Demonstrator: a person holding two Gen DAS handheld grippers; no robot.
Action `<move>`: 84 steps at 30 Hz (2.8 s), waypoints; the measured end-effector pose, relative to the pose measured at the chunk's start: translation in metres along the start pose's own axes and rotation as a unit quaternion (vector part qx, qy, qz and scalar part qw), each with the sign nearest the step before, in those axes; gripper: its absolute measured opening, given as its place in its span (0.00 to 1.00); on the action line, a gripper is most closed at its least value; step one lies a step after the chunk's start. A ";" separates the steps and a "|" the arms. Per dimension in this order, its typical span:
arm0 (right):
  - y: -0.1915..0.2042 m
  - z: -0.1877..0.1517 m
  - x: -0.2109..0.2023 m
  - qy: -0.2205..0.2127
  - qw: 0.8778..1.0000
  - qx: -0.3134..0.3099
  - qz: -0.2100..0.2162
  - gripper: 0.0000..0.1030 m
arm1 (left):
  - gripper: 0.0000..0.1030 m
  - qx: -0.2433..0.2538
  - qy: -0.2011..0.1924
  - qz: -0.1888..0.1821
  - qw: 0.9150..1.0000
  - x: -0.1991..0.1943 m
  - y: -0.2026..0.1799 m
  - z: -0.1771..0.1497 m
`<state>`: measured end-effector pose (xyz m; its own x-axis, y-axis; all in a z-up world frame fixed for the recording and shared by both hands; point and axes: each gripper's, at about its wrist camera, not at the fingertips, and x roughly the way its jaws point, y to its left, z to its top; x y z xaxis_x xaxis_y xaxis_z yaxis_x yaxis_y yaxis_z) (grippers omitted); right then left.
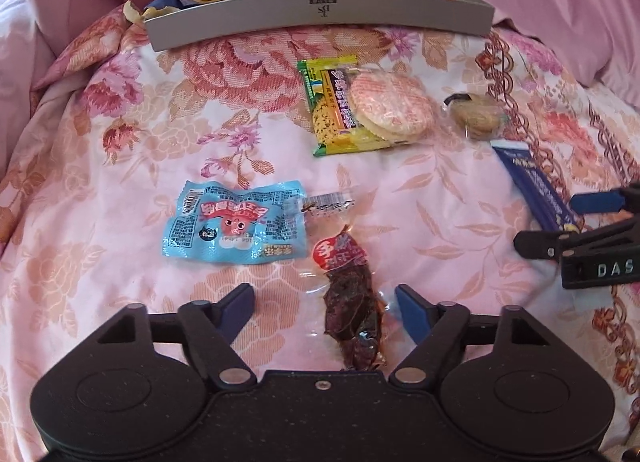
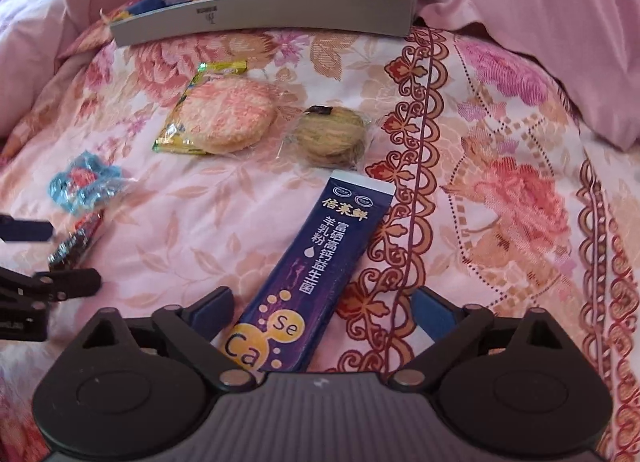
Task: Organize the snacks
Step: 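Lower the left tool onto the dark jerky stick while the right tool lowers onto the blue milk powder stick, then close the left tool on the jerky stick while the right tool grips the blue stick, then carry the jerky stick and blue stick over the grey tray with both tools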
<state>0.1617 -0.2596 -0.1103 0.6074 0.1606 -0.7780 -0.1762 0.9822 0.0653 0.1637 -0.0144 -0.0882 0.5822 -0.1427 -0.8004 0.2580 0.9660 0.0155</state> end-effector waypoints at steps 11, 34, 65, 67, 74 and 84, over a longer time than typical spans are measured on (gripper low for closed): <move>0.009 -0.001 -0.006 -0.022 1.000 -0.017 0.013 0.53 | 0.47 -0.012 -0.008 -0.042 0.999 -0.003 -0.003 -0.003; 0.024 -0.006 -0.008 -0.024 0.996 -0.050 0.069 0.51 | 0.47 -0.004 -0.007 -0.029 1.000 -0.003 -0.005 -0.005; 0.076 -0.021 -0.035 -0.217 0.938 -0.257 -0.082 0.31 | 0.46 -0.040 -0.151 0.024 0.987 -0.040 -0.008 0.012; 0.072 -0.017 -0.038 -0.235 0.936 -0.248 -0.087 0.31 | 0.46 -0.050 -0.161 0.022 0.985 -0.042 -0.009 0.017; 0.061 0.003 -0.044 -0.293 0.925 -0.220 -0.106 0.31 | 0.46 -0.114 -0.203 0.011 0.972 -0.050 -0.003 0.049; 0.038 0.054 -0.040 -0.346 0.917 -0.163 -0.117 0.32 | 0.46 -0.133 -0.250 0.012 0.959 -0.048 -0.005 0.138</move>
<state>0.1722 -0.2231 -0.0425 0.9840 0.0824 -0.1577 -0.1313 0.9346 -0.3306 0.2414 -0.0425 0.0327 0.8997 -0.1398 -0.4136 0.0714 0.9817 -0.1764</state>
